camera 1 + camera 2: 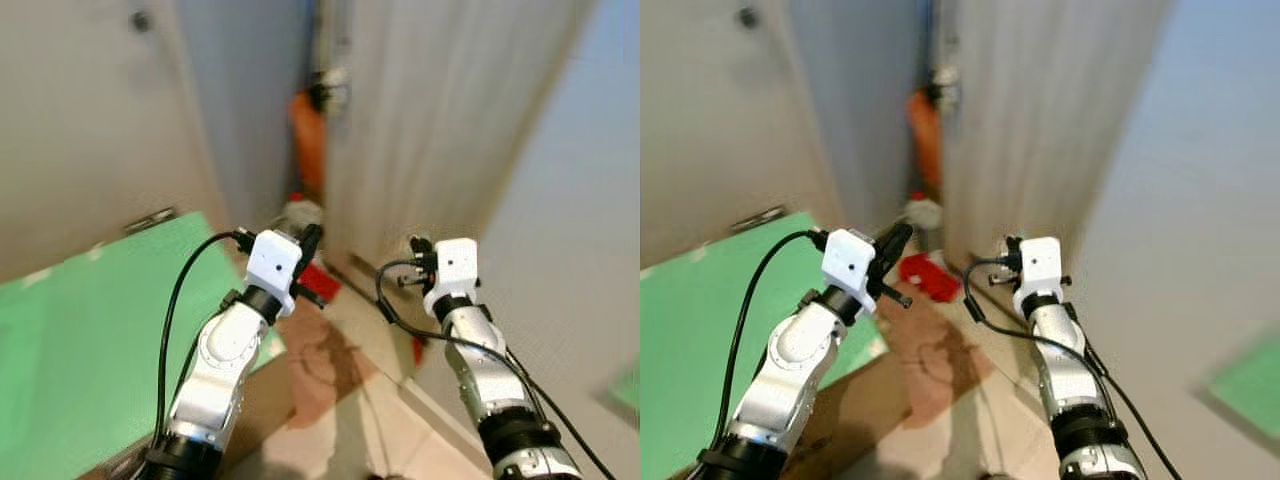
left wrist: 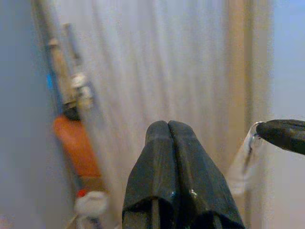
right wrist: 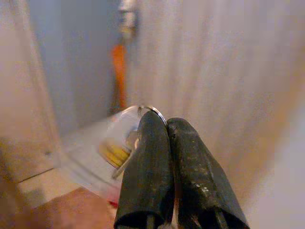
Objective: Hang keys on a hook
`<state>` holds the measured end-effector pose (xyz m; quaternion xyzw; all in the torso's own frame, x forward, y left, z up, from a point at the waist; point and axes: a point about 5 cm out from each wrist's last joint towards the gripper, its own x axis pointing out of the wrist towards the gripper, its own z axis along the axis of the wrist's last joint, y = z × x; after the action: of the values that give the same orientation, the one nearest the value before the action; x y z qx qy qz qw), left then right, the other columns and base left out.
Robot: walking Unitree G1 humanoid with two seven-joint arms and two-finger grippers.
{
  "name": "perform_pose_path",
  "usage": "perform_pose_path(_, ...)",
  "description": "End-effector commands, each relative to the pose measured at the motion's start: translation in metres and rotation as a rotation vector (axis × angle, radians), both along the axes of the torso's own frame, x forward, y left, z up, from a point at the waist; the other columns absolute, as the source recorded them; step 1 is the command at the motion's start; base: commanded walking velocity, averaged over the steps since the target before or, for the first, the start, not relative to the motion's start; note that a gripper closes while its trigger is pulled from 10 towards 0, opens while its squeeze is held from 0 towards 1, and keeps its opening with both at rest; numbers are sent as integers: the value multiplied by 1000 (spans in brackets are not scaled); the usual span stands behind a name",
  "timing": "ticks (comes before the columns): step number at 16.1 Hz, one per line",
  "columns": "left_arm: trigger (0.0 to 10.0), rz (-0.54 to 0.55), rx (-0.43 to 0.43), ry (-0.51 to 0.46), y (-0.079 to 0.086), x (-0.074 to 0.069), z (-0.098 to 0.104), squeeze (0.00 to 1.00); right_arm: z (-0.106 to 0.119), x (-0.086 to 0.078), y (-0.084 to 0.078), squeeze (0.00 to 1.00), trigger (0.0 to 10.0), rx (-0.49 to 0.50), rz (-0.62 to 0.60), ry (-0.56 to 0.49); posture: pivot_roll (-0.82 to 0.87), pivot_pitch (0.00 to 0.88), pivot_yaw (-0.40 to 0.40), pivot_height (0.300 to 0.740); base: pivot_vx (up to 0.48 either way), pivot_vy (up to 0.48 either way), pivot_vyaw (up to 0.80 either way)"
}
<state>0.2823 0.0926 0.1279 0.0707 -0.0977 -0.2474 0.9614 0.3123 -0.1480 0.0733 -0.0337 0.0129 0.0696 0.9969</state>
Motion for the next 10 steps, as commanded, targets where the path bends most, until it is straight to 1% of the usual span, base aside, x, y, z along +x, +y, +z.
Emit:
perform_pose_path(1, 10000, 4, 2, 2, 2, 1, 0, 0, 4, 2, -3, 0, 0, 9, -14, -14, -17, 0, 33, 740, 0, 0, -700)
perform_pose_path(4, 10000, 8, 7, 14, 4, 3, -2, 0, 4, 2, -4, 0, 0, 14, -21, -13, -21, 0, 35, 740, 0, 0, -704)
perform_pose_path(10, 10000, -3, -3, 31, 3, 3, -5, 0, 1, 0, -6, 0, 0, 12, -19, -1, -24, 0, 30, 740, 0, 0, -726)
